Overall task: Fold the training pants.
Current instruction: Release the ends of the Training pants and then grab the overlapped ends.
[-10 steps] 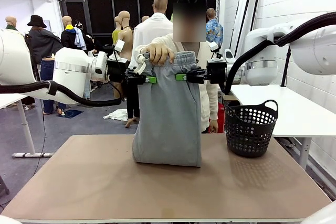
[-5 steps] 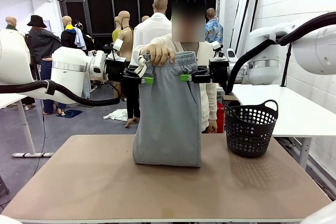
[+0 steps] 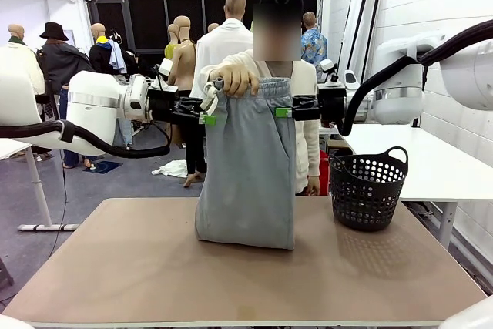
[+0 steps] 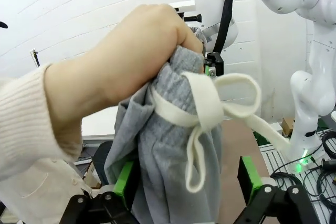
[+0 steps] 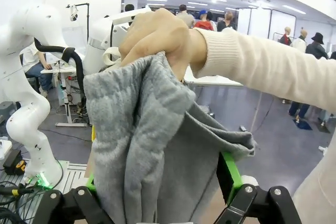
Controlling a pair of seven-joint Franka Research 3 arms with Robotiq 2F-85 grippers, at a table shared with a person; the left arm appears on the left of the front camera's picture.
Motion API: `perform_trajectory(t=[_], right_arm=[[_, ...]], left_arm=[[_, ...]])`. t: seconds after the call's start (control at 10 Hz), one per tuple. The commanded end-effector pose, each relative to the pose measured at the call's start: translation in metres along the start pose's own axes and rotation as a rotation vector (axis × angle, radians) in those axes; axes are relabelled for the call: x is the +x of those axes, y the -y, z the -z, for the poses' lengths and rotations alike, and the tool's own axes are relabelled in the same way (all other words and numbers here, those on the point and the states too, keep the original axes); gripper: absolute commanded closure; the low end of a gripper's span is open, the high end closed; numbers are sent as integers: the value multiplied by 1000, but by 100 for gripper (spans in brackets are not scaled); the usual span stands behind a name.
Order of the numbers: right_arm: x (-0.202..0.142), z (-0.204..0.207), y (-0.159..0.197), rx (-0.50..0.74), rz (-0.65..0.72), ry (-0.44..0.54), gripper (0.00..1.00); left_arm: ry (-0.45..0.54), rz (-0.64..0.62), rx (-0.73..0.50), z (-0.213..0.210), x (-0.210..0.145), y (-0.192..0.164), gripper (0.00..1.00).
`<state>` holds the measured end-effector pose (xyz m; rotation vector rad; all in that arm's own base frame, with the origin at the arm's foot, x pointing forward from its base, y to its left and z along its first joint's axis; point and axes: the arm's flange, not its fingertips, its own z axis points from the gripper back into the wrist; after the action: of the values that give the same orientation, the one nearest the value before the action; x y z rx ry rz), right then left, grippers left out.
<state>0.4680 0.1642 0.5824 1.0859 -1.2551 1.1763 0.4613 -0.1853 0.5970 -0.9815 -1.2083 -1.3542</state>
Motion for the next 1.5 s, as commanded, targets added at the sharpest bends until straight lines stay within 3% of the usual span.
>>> perform_trajectory(t=[0.0, 0.5, 0.9, 1.4], right_arm=[[-3, -16, -10, -40, 25, -29, 0], [-9, -43, -13, -94, 51, -18, 0], [-5, -42, -21, 42, 125, 74, 0], [-4, -45, -26, 31, 121, 33, 0]], left_arm=[[24, -28, 33, -9, -1, 10, 0], [57, -34, 54, -23, -1, 17, 0], [49, -61, 35, -20, 2, 14, 0], [32, -61, 85, -24, 2, 16, 0]])
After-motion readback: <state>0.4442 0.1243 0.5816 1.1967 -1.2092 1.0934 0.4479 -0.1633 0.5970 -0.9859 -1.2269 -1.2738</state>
